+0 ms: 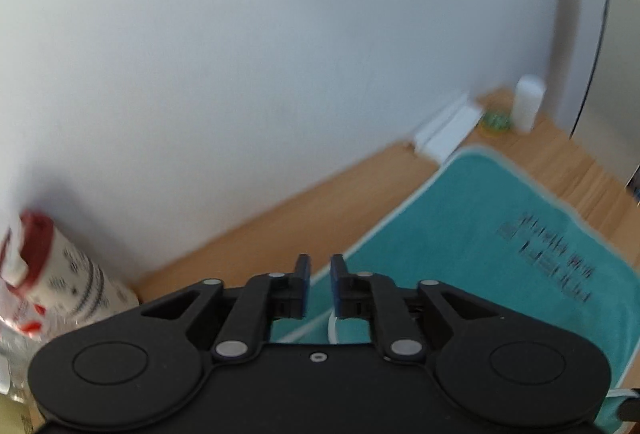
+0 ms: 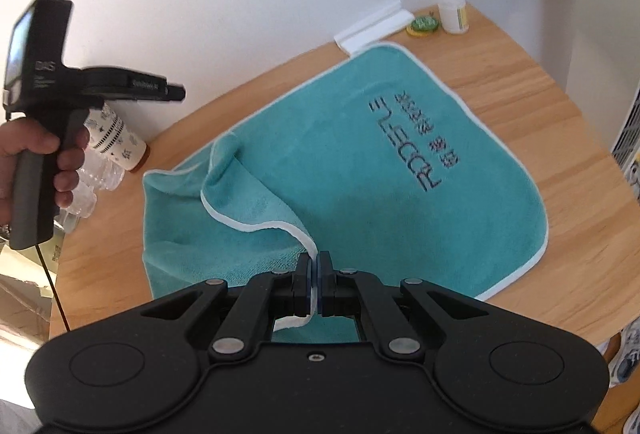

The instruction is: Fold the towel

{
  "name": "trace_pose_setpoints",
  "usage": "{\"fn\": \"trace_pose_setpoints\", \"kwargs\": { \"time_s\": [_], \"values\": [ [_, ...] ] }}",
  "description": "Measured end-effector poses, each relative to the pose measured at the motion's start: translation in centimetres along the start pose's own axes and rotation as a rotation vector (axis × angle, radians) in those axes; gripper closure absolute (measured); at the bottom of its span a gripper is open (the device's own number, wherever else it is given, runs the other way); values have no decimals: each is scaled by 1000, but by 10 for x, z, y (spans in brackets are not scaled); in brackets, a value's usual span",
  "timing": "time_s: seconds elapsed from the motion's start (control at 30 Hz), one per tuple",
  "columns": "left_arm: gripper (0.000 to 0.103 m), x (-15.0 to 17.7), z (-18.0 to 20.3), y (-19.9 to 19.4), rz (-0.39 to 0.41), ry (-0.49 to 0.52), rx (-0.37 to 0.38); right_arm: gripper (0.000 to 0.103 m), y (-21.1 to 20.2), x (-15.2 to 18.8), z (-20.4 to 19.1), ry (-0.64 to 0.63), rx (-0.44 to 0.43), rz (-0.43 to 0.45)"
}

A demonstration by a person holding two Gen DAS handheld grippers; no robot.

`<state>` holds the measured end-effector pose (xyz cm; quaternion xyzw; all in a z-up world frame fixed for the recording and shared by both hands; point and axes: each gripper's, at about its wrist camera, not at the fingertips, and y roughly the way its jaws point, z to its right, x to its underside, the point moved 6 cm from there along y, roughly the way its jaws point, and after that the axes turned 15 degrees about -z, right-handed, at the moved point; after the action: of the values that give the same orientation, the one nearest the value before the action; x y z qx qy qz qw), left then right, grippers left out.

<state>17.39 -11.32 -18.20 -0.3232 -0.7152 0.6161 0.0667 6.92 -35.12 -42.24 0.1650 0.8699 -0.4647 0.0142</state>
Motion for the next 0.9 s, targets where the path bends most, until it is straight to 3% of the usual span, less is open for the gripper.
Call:
{"fn": "trace_pose_setpoints", "kwargs": {
  "time_s": [0.07, 0.27, 0.4, 0.63, 0.67, 0.77, 0.9],
  "values": [
    [74, 6, -2, 18, -53, -5, 13, 102, 5, 1, 2, 19, -14, -6],
    [74, 20, -3, 52, -136, -25, 36, 102, 11, 5, 1, 35, -13, -24],
    [66, 20, 0, 63, -149, -13, 44, 102, 15, 8, 3, 54, 1, -33],
    [67, 27, 6, 82, -188, 9, 66, 102, 20, 10, 5, 86, 16, -41],
    [67, 27, 7, 83, -185, 11, 69, 102, 20, 9, 6, 92, 20, -40],
    [91, 28, 9, 84, -172, 27, 112, 102, 21, 9, 6, 104, 17, -37],
    [97, 28, 9, 80, -166, 23, 140, 102, 20, 10, 6, 111, 24, -36]
  ]
}}
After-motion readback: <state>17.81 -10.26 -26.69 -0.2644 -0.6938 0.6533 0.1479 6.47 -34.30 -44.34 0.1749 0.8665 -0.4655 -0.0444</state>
